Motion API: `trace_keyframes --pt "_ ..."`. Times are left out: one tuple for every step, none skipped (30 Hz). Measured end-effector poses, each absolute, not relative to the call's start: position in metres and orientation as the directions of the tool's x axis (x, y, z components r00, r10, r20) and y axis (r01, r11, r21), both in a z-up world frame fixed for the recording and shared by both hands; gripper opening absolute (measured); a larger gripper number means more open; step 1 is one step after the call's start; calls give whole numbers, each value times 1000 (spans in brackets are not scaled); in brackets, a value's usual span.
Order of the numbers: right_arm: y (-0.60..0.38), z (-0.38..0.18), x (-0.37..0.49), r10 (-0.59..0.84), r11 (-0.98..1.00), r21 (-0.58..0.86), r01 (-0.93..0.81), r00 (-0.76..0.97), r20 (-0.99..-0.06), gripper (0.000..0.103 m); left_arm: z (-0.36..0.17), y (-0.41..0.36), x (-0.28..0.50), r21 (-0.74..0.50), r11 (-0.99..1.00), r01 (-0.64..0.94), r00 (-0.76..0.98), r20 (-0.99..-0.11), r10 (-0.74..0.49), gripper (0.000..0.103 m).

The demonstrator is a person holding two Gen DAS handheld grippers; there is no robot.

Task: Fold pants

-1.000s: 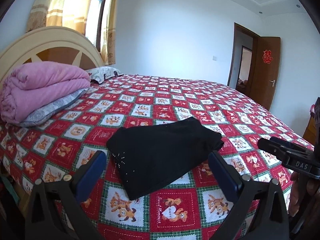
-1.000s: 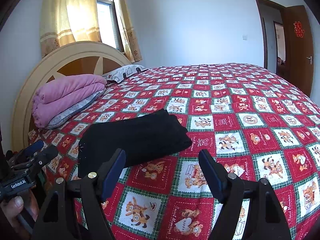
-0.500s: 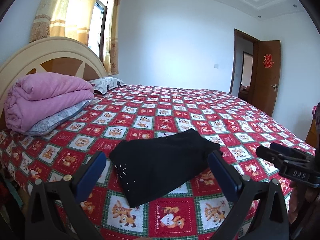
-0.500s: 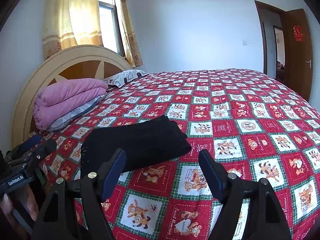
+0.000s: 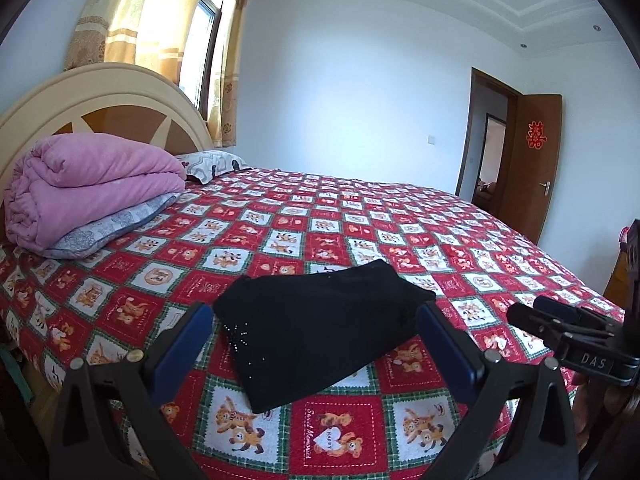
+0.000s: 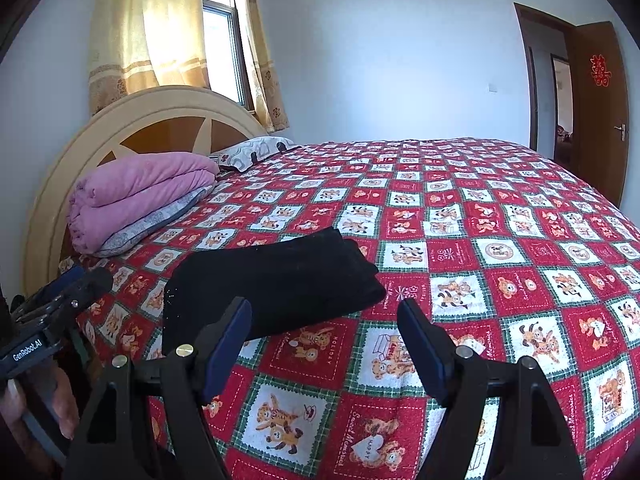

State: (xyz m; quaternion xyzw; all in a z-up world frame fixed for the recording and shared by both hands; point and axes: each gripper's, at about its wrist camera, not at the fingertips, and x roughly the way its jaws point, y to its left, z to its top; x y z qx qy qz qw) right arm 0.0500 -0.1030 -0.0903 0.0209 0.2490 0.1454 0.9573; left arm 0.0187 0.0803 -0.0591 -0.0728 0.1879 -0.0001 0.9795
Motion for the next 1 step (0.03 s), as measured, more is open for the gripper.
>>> trace_keyframes --pt "-103 -91 50 289 957 111 -269 833 -472 76 -60 80 19 -144 989 -26 929 -370 -29 103"
